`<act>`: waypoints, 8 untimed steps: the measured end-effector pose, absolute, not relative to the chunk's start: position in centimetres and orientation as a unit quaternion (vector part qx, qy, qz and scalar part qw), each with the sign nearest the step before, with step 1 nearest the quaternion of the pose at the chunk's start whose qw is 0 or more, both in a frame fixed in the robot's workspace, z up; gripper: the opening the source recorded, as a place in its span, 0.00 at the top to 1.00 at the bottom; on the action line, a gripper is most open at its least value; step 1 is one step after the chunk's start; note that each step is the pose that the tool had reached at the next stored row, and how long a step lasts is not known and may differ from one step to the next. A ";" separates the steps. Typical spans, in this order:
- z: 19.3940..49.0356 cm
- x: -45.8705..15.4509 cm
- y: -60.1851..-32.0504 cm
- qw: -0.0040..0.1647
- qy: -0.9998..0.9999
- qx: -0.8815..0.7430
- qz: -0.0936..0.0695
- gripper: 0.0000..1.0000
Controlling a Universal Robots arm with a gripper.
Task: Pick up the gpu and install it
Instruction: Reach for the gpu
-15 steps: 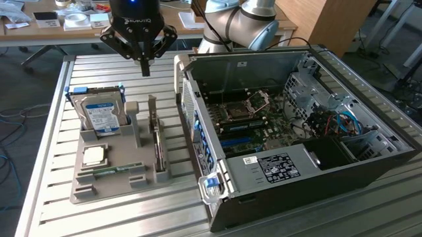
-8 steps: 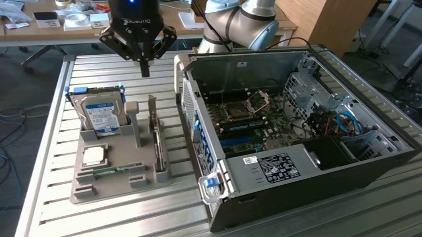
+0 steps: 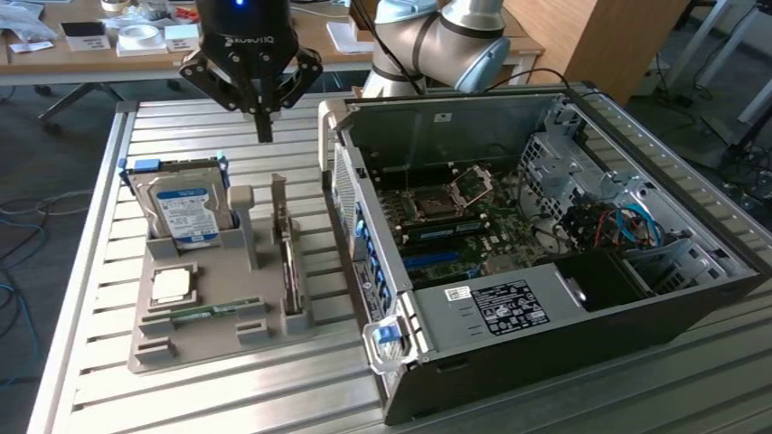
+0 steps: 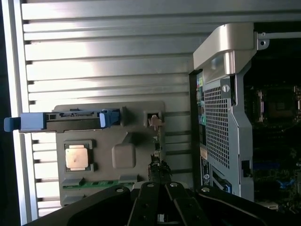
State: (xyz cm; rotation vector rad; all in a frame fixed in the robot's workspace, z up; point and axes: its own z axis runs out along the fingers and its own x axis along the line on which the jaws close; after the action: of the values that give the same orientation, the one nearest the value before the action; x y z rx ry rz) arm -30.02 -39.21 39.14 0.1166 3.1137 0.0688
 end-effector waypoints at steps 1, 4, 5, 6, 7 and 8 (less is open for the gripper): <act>39.1 -30.0 -39.2 0.012 0.999 0.037 0.022 0.89; 39.1 -30.1 -39.4 0.012 0.999 0.037 0.022 0.89; 39.1 -30.1 -39.5 0.012 0.999 0.037 0.022 0.89; 39.1 -30.1 -39.6 0.012 0.999 0.037 0.022 0.89; 39.1 -30.1 -39.7 0.012 0.999 0.037 0.022 0.89; 39.1 -30.2 -39.8 0.012 0.999 0.037 0.022 0.89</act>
State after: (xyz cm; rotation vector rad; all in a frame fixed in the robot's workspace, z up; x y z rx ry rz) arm -30.15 -39.79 39.13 0.1166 3.1138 0.0688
